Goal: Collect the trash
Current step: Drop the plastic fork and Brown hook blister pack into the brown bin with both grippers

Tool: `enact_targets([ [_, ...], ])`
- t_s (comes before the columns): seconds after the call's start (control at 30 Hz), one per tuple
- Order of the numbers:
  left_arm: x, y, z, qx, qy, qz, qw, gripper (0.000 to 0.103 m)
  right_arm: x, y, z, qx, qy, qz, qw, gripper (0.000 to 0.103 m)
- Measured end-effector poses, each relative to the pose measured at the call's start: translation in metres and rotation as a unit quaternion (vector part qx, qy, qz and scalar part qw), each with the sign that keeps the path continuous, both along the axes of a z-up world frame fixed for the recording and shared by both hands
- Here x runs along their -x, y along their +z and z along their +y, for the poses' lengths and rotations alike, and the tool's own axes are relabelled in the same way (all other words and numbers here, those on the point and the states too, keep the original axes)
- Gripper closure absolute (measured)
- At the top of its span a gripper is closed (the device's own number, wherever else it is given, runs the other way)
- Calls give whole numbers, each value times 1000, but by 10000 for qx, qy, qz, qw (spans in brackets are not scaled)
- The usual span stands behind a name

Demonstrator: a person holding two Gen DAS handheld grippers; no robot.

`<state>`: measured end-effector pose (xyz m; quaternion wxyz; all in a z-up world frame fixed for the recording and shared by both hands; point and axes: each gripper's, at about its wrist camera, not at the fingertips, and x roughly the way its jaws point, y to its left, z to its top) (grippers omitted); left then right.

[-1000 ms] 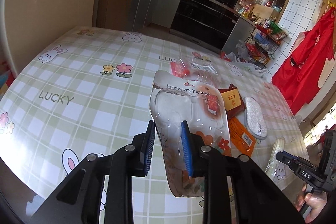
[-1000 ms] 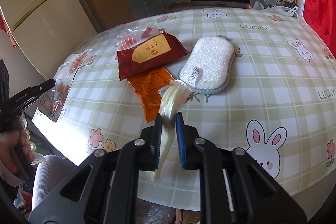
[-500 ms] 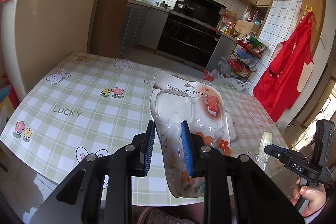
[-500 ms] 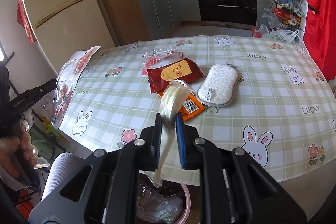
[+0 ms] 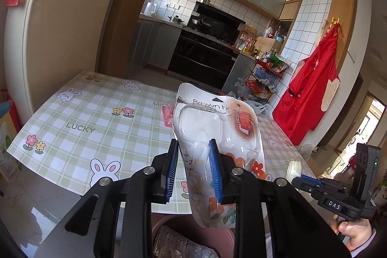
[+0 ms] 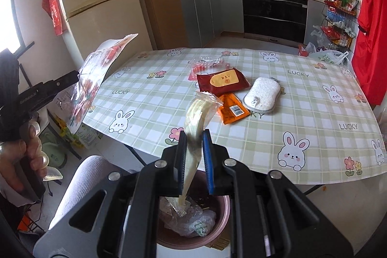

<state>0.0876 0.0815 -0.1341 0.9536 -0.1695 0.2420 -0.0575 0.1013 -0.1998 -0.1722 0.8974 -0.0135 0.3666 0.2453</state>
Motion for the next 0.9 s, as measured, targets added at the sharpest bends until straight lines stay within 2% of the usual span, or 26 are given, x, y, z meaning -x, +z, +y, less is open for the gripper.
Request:
enact_targets([
  [0.27,28,6,7,175,9,-157,9997,78,26,-3,10,172,158,31,9997,86],
  [0.53,27,7,15,236,43,-184,9995,78,23,-13,13,253,202,191,9993,85],
  [0.87,17,-3,4,268,-172,-59,9995,78,17,-18,17,203,245,302,9990,74],
  [0.9,17,-3,4,263,-185,-60,9995,78,16,-17,15,179,210,281,9992,68],
])
